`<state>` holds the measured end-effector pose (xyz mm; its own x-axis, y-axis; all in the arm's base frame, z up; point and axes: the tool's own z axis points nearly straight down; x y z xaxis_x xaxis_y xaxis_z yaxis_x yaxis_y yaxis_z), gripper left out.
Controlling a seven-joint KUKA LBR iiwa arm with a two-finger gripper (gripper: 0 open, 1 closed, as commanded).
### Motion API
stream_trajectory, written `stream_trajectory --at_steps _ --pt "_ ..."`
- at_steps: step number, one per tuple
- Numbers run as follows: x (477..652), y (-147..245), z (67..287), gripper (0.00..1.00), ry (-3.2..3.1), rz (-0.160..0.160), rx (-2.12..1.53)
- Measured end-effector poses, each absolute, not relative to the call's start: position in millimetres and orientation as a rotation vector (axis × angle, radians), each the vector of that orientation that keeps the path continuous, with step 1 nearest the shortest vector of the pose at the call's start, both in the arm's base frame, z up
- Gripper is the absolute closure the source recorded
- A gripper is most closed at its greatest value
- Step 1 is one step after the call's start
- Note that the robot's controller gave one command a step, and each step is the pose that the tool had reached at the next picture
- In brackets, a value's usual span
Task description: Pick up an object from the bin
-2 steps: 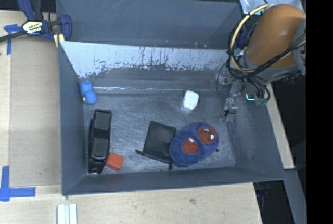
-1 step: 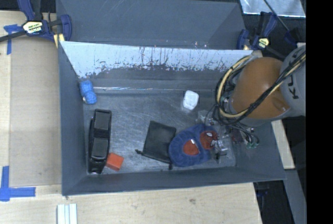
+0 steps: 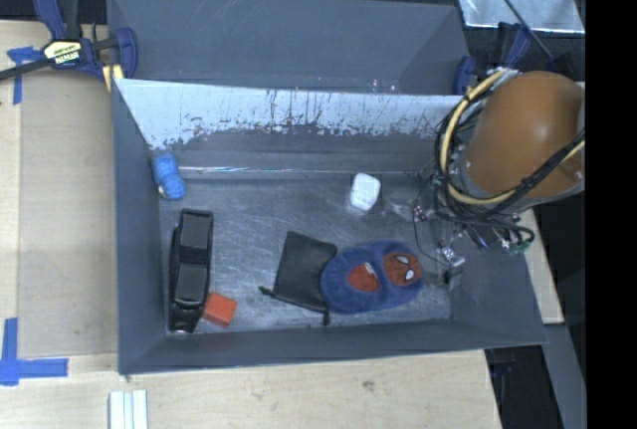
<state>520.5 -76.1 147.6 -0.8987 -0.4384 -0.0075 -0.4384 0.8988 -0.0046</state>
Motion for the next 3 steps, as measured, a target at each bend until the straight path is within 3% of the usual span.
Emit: stream_trajectory --at_steps 1,2,3 --pt "508.7 -51.5 69.3 0.0 3.088 -0.004 -0.559" --pt "512.5 -51.4 75.6 1.0 3.077 -0.007 -0.558" --pt "533.1 -54.8 205.2 1.0 3.08 -0.005 -0.551"
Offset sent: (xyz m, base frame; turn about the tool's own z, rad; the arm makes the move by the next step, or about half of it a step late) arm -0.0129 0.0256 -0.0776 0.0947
